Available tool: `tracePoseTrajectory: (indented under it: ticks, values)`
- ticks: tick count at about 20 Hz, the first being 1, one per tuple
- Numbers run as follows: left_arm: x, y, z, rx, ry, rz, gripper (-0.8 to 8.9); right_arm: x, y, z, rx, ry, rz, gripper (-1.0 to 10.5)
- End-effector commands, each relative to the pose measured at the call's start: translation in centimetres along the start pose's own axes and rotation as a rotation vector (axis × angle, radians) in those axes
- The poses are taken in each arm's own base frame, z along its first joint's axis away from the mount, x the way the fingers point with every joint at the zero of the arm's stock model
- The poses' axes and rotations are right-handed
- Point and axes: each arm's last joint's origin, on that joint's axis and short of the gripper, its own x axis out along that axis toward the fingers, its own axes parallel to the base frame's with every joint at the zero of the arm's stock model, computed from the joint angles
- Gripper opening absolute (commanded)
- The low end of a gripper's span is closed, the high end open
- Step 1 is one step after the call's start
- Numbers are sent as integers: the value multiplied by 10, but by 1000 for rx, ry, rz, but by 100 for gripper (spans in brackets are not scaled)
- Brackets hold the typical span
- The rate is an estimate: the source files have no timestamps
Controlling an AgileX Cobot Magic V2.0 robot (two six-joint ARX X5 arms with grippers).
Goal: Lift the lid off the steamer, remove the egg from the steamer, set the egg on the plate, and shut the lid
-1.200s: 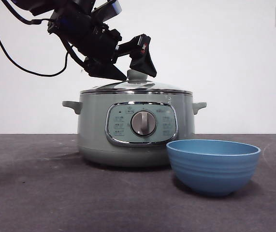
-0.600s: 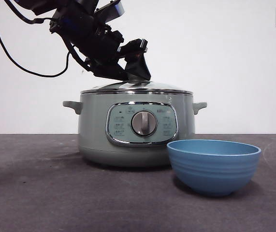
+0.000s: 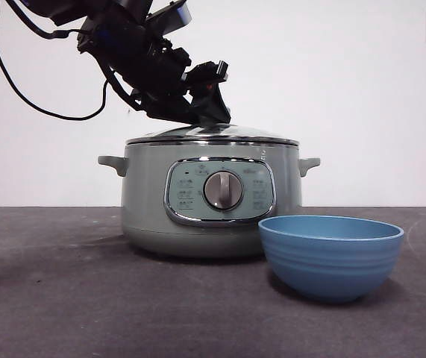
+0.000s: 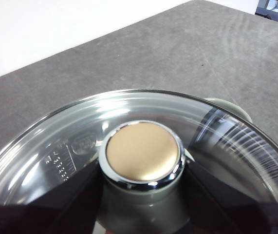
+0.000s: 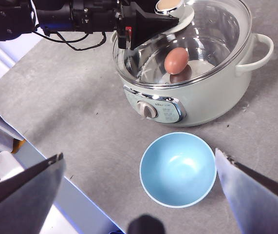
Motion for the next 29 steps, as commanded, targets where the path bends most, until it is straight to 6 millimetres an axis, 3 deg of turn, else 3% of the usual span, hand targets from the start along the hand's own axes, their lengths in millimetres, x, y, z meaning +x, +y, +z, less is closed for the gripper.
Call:
tracePoseTrajectory:
  ticks: [1,6,10,18,24,29]
  values:
    - [-7,-1,15,-18,-85,1,-8,0,0,0,4,-2,1,628]
    - [-24,1,41,-12,-143,10,-8,0,0,0,3,-2,0,628]
    - [-51,-1,62,-7,-180,16,-8,1,-1,1,2,-5,0,626]
    - [-152,-3,96,-9,-200,54,-8,20,-17,19,24,-59,-2,625]
    - [-224,-12,104,-7,-231,123,-8,69,-28,37,9,-57,25,575]
    - [-259,-19,93,22,-141,159,-7,119,-23,53,-25,-34,1,566]
